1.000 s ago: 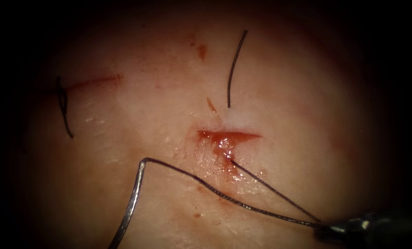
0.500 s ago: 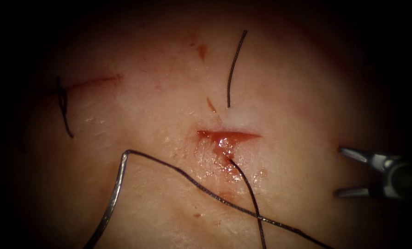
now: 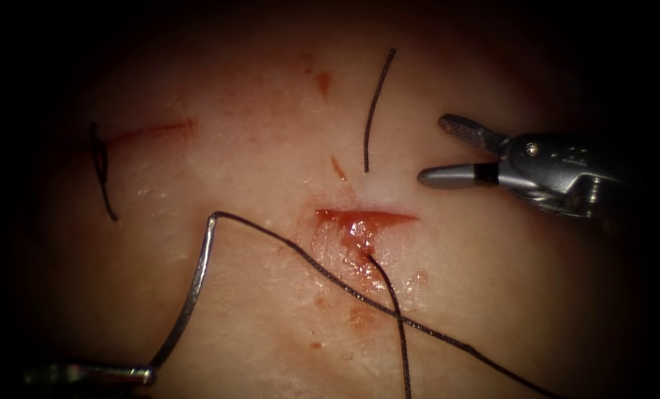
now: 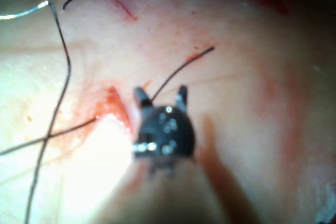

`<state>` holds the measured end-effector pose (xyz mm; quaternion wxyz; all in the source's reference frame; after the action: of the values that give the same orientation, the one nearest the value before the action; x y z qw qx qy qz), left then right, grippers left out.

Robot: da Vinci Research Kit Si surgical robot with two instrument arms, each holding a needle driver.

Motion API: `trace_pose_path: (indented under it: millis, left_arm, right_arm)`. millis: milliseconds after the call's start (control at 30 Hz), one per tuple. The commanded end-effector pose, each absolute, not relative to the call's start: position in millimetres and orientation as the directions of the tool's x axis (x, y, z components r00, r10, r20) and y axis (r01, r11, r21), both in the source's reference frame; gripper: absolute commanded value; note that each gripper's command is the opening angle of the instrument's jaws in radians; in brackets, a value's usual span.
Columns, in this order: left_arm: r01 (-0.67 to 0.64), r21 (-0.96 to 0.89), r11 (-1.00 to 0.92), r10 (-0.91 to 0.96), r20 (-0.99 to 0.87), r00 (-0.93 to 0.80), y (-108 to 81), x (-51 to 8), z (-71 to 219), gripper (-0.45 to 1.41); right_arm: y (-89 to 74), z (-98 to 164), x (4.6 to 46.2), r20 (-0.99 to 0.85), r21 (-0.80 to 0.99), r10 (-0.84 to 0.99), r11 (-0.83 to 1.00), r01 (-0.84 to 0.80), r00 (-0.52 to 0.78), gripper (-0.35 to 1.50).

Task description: Wound Closure

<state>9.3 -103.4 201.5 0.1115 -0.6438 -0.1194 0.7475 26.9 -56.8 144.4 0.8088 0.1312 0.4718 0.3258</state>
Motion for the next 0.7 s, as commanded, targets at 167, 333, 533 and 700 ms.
trace_pose_path:
  millis: [167,333,533,700]
  left_arm:
    - [-0.02,-0.326,-0.945,0.326,-0.936,-0.132,-103.9,9.0,202.4,-0.45]
    - [-0.03,-0.325,-0.945,0.326,-0.937,-0.127,-103.7,9.0,202.8,-0.45]
    - [-0.03,-0.326,-0.945,0.327,-0.937,-0.127,-103.9,9.1,202.5,-0.45]
    - [-0.03,-0.326,-0.945,0.327,-0.936,-0.128,-104.0,9.2,202.4,-0.45]
  right_arm:
    - [-57.6,147.9,29.8,-0.652,0.553,0.686,0.721,-0.417,0.322,1.23]
    - [-57.4,149.2,30.8,-0.643,0.55,0.693,0.714,-0.434,0.325,1.23]
    - [-57.4,151.5,32.5,-0.622,0.544,0.697,0.712,-0.444,0.356,1.16]
    - [-57.8,151.4,32.7,-0.597,0.594,0.714,0.7,-0.397,0.365,-0.35]
